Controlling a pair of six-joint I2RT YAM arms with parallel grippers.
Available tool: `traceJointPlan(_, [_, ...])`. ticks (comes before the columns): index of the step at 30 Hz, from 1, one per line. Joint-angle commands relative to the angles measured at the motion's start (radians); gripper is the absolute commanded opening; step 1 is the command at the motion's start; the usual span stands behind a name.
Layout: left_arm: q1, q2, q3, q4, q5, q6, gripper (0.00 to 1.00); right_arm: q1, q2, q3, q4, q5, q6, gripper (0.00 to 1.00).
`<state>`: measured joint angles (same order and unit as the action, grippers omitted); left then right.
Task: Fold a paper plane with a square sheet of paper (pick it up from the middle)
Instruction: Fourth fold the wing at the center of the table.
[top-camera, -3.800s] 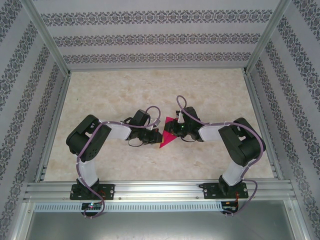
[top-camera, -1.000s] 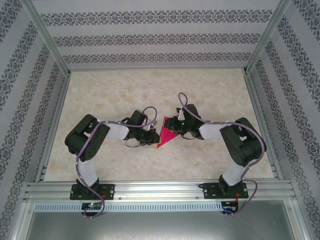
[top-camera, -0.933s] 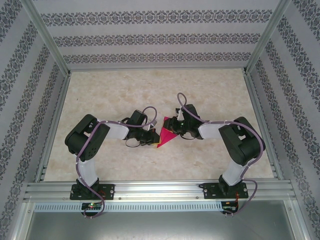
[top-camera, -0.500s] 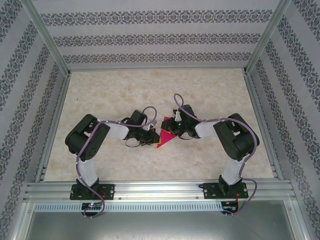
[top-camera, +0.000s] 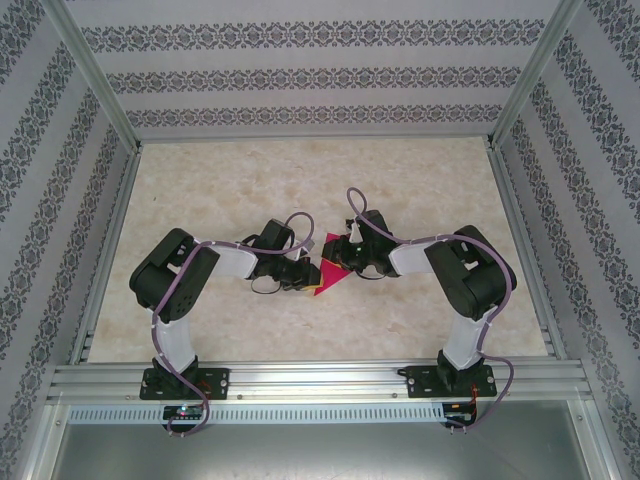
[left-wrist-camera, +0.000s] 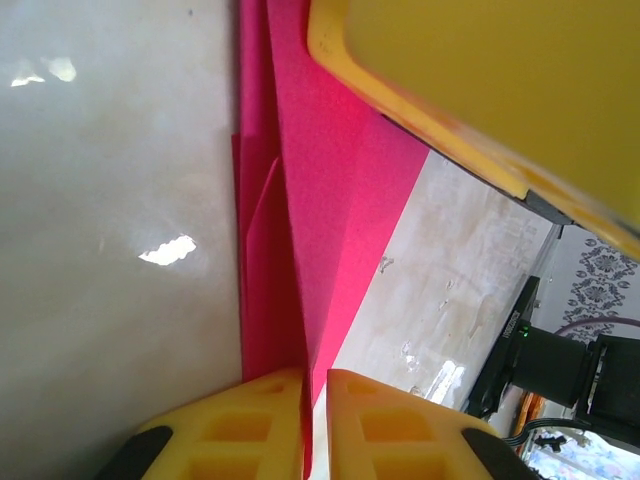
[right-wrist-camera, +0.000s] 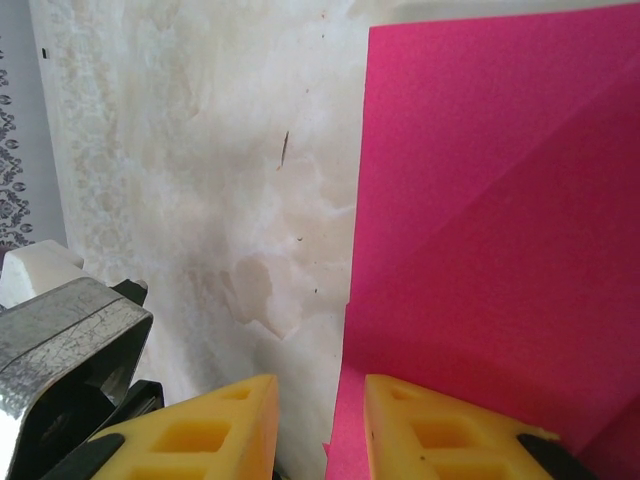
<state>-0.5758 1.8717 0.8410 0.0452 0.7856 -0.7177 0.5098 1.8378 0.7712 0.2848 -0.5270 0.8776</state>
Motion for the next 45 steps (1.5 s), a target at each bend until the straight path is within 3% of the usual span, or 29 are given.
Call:
traceJointPlan(1, [0.006,-0.006,-0.016,-0.085,-0.019,0.047,0.16,-0.005,0.036,0.000,-0.010,0.030,-0.006,0.30])
traceJointPlan(14, [0.002,-0.037,-0.025,-0.126,-0.048,0.066,0.18,-0.005,0.038,-0.010,-0.028,0.032,-0.020,0.30])
traceJointPlan(25, [-0.001,-0.034,-0.033,-0.134,-0.063,0.063,0.00,-0.007,0.037,-0.001,-0.045,0.032,-0.029,0.30])
traceJointPlan(30, [-0.001,-0.067,-0.050,-0.124,-0.100,0.049,0.00,-0.005,0.040,-0.003,-0.058,0.040,-0.035,0.30])
traceJointPlan(40, [-0.002,-0.107,-0.018,-0.194,-0.110,0.107,0.14,-0.005,0.046,-0.010,-0.052,0.041,-0.035,0.30])
traceJointPlan(45, [-0.006,-0.102,-0.020,-0.201,-0.111,0.113,0.14,-0.005,0.045,-0.010,-0.052,0.041,-0.034,0.30])
